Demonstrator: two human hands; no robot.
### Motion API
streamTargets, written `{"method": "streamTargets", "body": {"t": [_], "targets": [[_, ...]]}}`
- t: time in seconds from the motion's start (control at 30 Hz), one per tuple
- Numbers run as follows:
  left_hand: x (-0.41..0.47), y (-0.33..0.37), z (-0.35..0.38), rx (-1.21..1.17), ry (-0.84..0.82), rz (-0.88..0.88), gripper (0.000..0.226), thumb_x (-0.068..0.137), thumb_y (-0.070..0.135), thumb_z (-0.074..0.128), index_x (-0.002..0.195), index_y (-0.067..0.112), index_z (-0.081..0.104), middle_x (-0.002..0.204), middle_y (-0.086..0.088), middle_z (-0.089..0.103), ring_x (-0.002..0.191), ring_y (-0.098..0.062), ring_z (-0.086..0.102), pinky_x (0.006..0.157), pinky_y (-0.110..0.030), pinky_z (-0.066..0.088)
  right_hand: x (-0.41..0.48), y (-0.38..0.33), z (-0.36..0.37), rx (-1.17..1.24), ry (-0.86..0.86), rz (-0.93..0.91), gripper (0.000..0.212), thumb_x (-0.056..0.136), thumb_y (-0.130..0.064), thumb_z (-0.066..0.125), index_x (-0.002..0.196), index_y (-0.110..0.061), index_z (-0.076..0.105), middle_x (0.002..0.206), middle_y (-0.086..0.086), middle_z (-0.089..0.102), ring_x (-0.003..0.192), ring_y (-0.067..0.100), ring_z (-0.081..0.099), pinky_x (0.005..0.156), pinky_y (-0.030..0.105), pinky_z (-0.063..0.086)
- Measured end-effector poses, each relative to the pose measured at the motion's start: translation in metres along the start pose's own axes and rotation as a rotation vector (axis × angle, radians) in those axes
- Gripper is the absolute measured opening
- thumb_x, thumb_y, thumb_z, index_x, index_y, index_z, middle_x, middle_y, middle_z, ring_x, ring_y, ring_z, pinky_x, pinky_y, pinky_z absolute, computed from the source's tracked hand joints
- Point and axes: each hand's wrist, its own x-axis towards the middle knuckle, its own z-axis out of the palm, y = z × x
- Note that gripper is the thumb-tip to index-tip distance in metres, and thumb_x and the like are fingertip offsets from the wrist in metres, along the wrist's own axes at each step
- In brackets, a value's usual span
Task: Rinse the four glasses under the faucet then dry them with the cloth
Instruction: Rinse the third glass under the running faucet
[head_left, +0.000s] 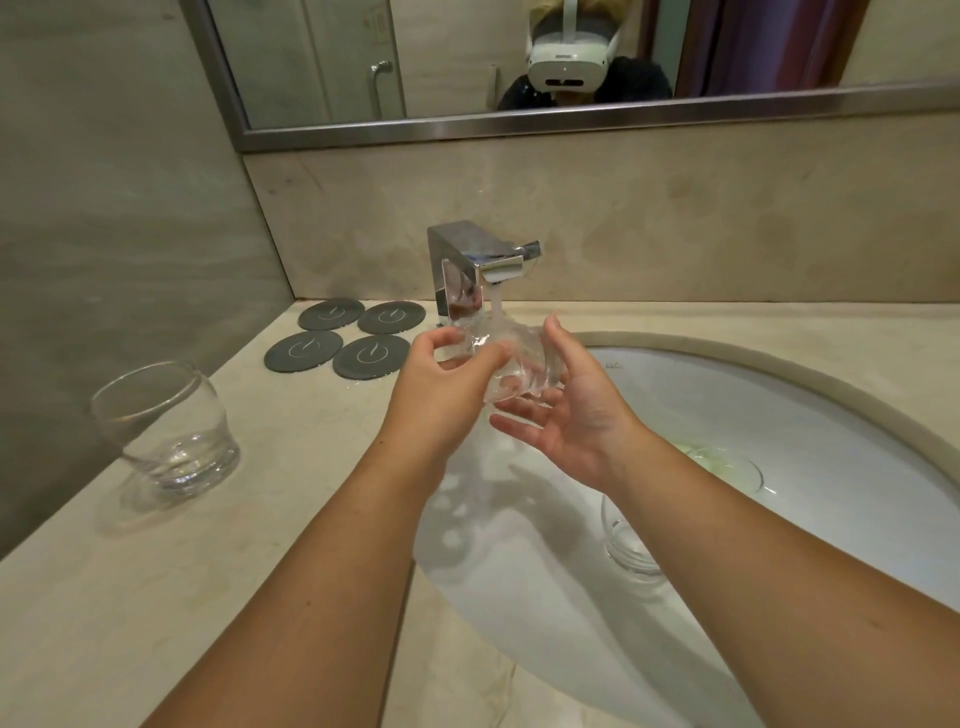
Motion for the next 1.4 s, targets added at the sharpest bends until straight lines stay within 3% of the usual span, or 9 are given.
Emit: {"method": "streamTargets", "body": {"t": [0.2,0.37,0.5,0.6,0.77,0.87,1.0,1.17,1.4], "targets": [[0.0004,0.0014,0.0004,-0.004,-0.03,-0.007,0.061,0.085,0.047,0.086,0.136,0.03,0.059,0.131,-0.005,0.072,0.117,-0.021,0.073,0.103,-0.041,0.059,0.0035,0.0029,0.001,-0.021,0.027,-0.111,0.046,0.095,-0.053,0.072,0.113,-0.01,0.077,0.085,0.006,0.074,0.076,0.024,0.067,0.091,0.044,0.063],[0.0013,0.0029,-0.0013,-0.023,-0.094,0.035,0.077,0.068,0.037,0.08,0.14,0.042,0.055,0.127,0.001,0.074,0.117,-0.016,0.073,0.099,-0.037,0.056,0.0061,0.0052,-0.0007,-0.116,0.081,-0.204,0.062,0.089,-0.058,0.075,0.121,-0.005,0.074,0.086,0.009,0.071,0.067,0.02,0.064,0.071,0.034,0.063],[0.0022,0.002,-0.0027,-0.086,-0.06,0.016,0.062,0.077,0.031,0.087,0.133,0.04,0.062,0.125,-0.007,0.076,0.114,-0.021,0.075,0.087,-0.032,0.059,0.0062,0.0037,-0.0008,-0.12,0.083,-0.21,0.069,0.089,-0.065,0.07,0.119,-0.003,0.074,0.081,0.01,0.063,0.065,0.021,0.061,0.069,0.036,0.062],[0.0023,0.0021,-0.0042,-0.159,-0.042,0.002,0.043,0.095,0.033,0.08,0.135,0.028,0.064,0.114,-0.004,0.078,0.095,-0.02,0.076,0.08,-0.029,0.06,0.0059,0.0025,-0.002,-0.156,0.043,-0.204,0.063,0.091,-0.065,0.068,0.118,-0.008,0.074,0.078,0.006,0.062,0.066,0.018,0.06,0.07,0.04,0.061],[0.0052,0.0016,-0.004,-0.175,-0.064,-0.035,0.053,0.094,0.046,0.078,0.141,0.025,0.063,0.108,0.004,0.073,0.088,-0.016,0.072,0.076,-0.026,0.058,0.0055,0.0033,-0.0029,-0.19,0.039,-0.242,0.046,0.094,-0.049,0.074,0.119,-0.011,0.071,0.077,0.004,0.059,0.065,0.018,0.058,0.068,0.04,0.059],[0.0057,0.0028,-0.0031,-0.178,-0.137,-0.046,0.044,0.099,0.034,0.075,0.141,0.026,0.064,0.109,0.009,0.076,0.086,-0.01,0.071,0.08,-0.027,0.055,0.0056,0.0021,-0.0039,-0.177,0.078,-0.272,0.057,0.091,-0.053,0.076,0.123,-0.006,0.07,0.076,0.004,0.058,0.062,0.016,0.057,0.064,0.036,0.058],[0.0063,0.0008,-0.0022,-0.197,-0.145,-0.012,0.054,0.097,0.013,0.074,0.144,0.032,0.058,0.121,0.002,0.078,0.107,-0.016,0.074,0.086,-0.029,0.054,0.0063,0.0024,-0.0048,-0.209,0.121,-0.27,0.072,0.085,-0.065,0.075,0.12,-0.002,0.07,0.073,0.004,0.057,0.062,0.017,0.056,0.061,0.035,0.057],[0.0063,0.001,-0.0034,-0.273,-0.124,-0.024,0.047,0.096,0.026,0.079,0.14,0.024,0.063,0.124,-0.003,0.078,0.096,-0.016,0.074,0.082,-0.028,0.058,0.0062,-0.0003,-0.0047,-0.25,0.111,-0.251,0.076,0.087,-0.076,0.063,0.121,-0.008,0.07,0.076,0.003,0.057,0.06,0.017,0.053,0.063,0.039,0.057],[0.0071,-0.0015,-0.0036,-0.283,-0.169,-0.002,0.049,0.096,0.03,0.079,0.142,0.021,0.064,0.114,0.002,0.078,0.093,-0.012,0.077,0.085,-0.027,0.058,0.0043,0.0007,-0.0017,-0.192,0.072,-0.247,0.064,0.091,-0.064,0.07,0.127,-0.012,0.063,0.078,0.002,0.051,0.061,0.015,0.051,0.058,0.035,0.056]]}}
